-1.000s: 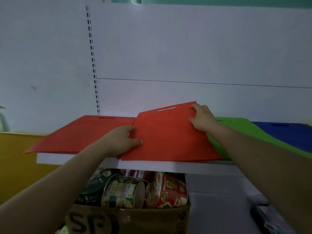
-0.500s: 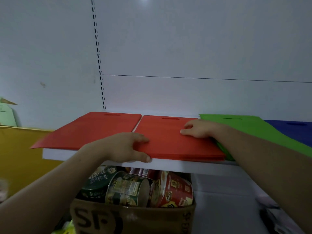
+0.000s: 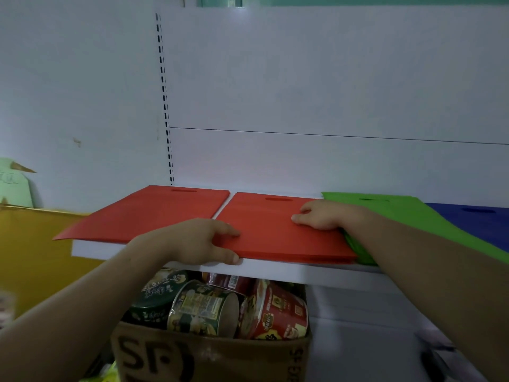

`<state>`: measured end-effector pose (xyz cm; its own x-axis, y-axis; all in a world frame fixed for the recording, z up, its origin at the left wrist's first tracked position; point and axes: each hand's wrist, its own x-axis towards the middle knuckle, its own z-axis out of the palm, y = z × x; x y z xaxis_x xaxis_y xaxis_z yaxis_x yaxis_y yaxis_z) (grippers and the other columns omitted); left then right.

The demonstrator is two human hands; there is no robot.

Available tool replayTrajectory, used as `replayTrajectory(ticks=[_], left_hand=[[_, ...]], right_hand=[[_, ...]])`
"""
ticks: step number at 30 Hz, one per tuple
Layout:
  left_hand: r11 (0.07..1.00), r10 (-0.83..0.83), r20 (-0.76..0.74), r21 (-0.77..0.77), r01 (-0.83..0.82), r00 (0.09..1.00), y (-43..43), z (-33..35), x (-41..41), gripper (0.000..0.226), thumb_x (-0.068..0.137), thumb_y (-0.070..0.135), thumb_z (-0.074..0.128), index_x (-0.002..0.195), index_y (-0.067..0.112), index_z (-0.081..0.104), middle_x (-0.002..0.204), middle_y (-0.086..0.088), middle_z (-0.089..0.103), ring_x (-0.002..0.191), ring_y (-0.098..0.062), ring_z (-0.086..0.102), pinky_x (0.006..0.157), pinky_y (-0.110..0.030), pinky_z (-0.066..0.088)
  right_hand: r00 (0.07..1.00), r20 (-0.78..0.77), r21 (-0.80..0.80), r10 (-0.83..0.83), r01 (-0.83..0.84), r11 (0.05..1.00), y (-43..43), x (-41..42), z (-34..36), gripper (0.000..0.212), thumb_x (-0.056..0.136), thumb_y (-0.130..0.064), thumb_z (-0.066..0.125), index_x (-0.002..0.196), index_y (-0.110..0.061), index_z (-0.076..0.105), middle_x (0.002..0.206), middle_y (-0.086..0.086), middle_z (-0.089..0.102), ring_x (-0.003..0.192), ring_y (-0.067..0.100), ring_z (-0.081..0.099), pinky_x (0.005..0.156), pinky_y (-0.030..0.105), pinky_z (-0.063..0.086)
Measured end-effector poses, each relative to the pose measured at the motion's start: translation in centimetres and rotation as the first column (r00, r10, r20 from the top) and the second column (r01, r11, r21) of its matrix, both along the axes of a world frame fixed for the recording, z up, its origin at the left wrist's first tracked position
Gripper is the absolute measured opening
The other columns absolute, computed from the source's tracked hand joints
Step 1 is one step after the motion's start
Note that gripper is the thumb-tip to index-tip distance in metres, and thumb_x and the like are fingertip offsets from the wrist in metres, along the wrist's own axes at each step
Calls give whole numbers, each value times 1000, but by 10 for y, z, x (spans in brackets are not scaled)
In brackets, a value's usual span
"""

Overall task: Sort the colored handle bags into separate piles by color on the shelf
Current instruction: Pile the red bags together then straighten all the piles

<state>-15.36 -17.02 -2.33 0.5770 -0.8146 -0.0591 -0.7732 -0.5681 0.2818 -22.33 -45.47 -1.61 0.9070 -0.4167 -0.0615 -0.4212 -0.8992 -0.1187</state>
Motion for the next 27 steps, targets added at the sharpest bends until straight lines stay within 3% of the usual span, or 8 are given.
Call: replayTrajectory(ticks=[10,18,27], left_hand=[[967,209,8,-152,-205,978,-7,14,-11,63,88,57,50,143,31,35,151,-2,34,136,-22,35,108,-34,27],[896,384,-14,-236,-377,923,25,3,-11,64,88,54,53,143,27,37,149,-4,38,133,-24,38,106,-35,31],[859,445,-4,-280,-428,895,83,-3,29,66,87,56,55,143,26,38,149,-1,37,134,-22,37,106,-35,31]], right_hand=[[985,162,-56,63,-55,997,2,8,22,71,91,-60,45,146,-17,33,152,4,35,138,24,34,110,32,30],[968,161,-40,193,-189,981,40,34,20,70,92,-59,45,148,-19,31,153,4,32,139,25,32,112,35,29],[964,153,-66,216,-208,976,101,75,26,70,92,-59,43,148,-17,30,154,5,30,140,25,30,110,34,28]])
